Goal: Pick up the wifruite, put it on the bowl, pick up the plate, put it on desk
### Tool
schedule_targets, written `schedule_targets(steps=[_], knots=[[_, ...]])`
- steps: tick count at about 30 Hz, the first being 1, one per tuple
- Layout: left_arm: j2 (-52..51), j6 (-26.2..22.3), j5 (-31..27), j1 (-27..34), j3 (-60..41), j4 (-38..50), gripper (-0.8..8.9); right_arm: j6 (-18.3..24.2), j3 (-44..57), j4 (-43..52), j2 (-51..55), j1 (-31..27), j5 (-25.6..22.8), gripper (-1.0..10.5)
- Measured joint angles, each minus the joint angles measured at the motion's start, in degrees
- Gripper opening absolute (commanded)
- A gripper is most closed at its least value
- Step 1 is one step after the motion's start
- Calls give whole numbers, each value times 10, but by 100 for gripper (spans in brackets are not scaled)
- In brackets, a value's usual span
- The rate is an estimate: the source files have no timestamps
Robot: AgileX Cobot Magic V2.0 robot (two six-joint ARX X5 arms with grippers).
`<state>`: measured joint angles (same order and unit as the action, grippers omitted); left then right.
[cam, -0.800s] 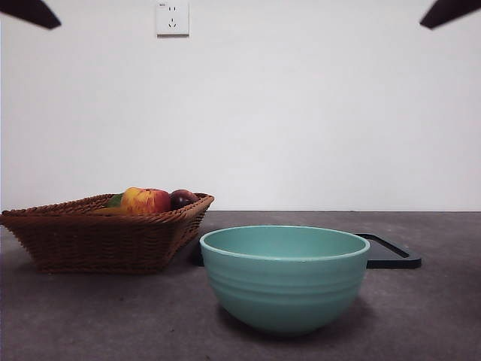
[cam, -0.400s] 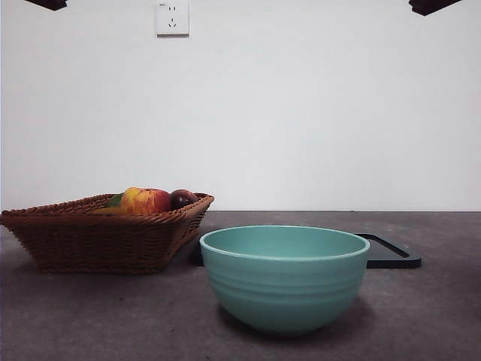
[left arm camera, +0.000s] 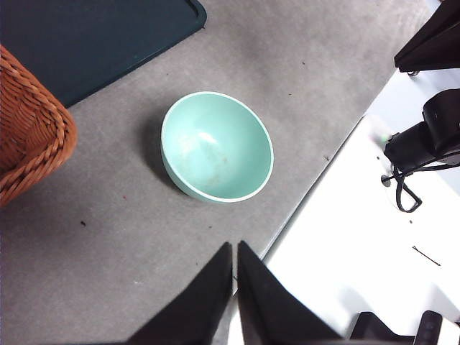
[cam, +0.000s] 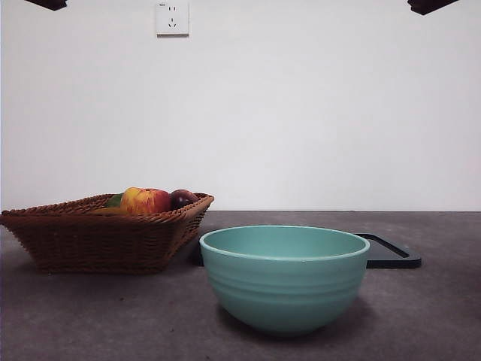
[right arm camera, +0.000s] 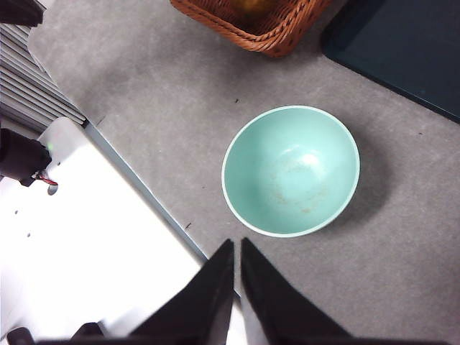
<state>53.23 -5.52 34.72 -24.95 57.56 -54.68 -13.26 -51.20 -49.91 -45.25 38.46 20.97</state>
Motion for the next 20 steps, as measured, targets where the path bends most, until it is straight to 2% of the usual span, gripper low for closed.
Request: schedule_targets(steps=[11,14,20], knots=[[-7,-4,-11,2,0,20,8,0,0,0,0,0,0,6],[-38,-17,-48,25,0,79,8,0,0,0,0,0,0,6],[-125,-26,-74,123,-24,294,8,0,0,0,0,0,0,6]])
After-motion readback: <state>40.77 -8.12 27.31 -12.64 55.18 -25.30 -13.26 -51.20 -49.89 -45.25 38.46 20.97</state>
